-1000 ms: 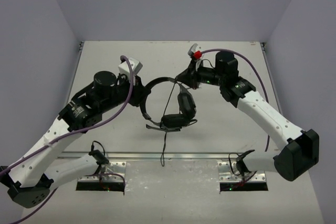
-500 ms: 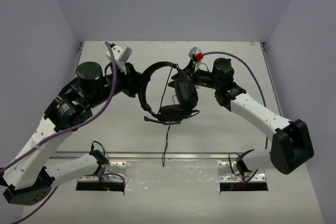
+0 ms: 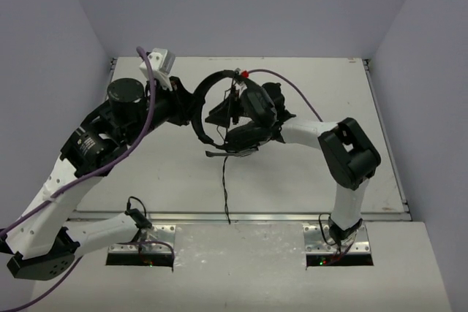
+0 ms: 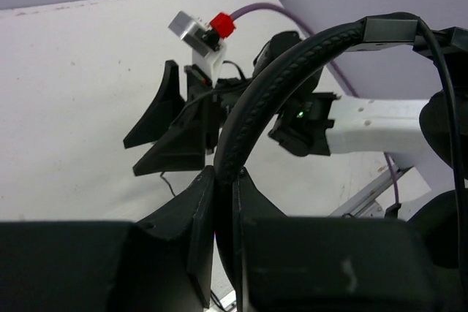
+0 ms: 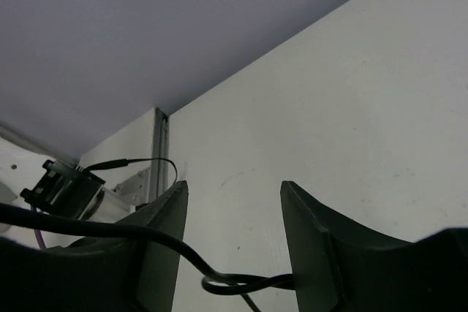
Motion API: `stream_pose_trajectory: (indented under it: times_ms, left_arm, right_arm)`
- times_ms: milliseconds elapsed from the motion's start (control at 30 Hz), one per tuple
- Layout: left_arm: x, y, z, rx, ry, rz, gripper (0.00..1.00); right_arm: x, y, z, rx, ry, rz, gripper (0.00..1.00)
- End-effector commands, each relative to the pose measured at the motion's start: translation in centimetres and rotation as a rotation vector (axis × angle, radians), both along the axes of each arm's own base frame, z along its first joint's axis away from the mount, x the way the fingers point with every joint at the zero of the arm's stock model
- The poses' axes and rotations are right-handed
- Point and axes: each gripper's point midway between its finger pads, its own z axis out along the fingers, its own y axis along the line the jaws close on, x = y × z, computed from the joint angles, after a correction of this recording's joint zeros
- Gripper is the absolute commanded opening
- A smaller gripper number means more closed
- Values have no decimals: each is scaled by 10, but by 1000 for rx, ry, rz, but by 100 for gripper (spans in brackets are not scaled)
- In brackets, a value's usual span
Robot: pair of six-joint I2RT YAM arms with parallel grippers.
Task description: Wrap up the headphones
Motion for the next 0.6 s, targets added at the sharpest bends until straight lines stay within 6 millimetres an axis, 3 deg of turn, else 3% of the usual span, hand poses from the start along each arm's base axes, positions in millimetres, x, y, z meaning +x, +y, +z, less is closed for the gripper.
stream_pose_trajectory:
  times_ms: [0,33,133,233,333,467,567]
  left_arm:
    - [0,11,69,-239,-92,102,0]
    - [0,15,78,-267,-103,119,0]
    - [2,25,102,-355,-126,183,0]
    - [3,30,115,-405,-132,212,0]
    - [10,54,120,-438,-144,351,0]
    - [20,73,119,-445,-140,481,0]
    - [30,89,114,-430,-128,607,0]
  right_arm:
    - [3,30,38,130,-48,40,53]
    - [7,36,22,122,-12,41,51]
    - [9,54,10,117,15,37,51]
    - [1,68,7,106,22,48,53]
    - [-12,76,-11,72,47,51,53]
    - [-26,67,-39,53,96,19,34]
    - [-37,57,-51,63,110,16,6]
